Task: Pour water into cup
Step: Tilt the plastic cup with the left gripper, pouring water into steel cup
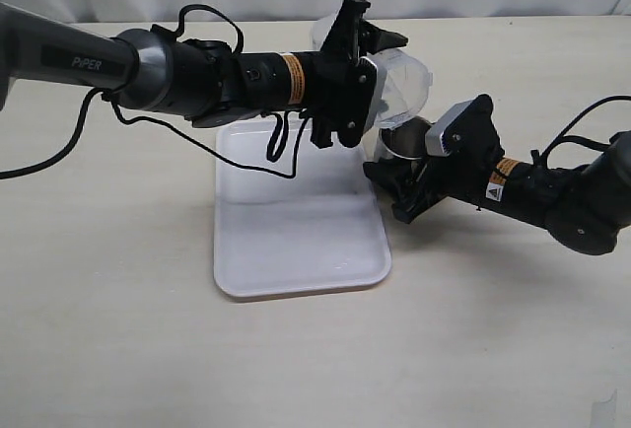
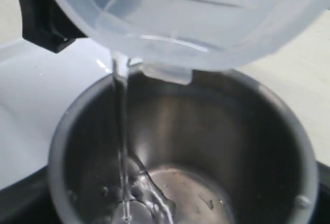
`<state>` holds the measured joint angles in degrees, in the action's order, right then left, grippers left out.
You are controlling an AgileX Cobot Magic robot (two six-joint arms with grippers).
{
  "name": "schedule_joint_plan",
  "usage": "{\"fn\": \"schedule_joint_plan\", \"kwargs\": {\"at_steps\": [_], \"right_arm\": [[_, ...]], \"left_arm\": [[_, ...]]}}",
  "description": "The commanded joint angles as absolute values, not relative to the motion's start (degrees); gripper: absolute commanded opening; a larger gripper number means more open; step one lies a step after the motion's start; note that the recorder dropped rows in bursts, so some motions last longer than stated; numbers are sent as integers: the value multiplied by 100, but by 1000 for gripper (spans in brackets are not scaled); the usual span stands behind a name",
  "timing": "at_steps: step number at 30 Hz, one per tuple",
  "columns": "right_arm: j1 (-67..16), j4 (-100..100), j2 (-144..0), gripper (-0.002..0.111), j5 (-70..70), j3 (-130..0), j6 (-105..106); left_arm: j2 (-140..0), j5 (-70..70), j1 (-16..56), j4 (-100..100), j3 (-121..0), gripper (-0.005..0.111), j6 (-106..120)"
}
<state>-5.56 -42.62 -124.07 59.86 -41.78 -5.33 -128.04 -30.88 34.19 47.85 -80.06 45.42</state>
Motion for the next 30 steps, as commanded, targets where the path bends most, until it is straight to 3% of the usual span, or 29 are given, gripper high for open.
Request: {"fn": "schedule_joint_plan", "kwargs": {"at_steps": [1,30], "right_arm": [[-545,-4443,-12386,4,6105,-4209,-516],[-545,-4611,-12386,4,6065,-4209,-468]], "left_arm": [[-12747,-3304,3469,4535,-8073,0,4822],[-12747,-3358,3469,4472,-8073,0,5708]]}}
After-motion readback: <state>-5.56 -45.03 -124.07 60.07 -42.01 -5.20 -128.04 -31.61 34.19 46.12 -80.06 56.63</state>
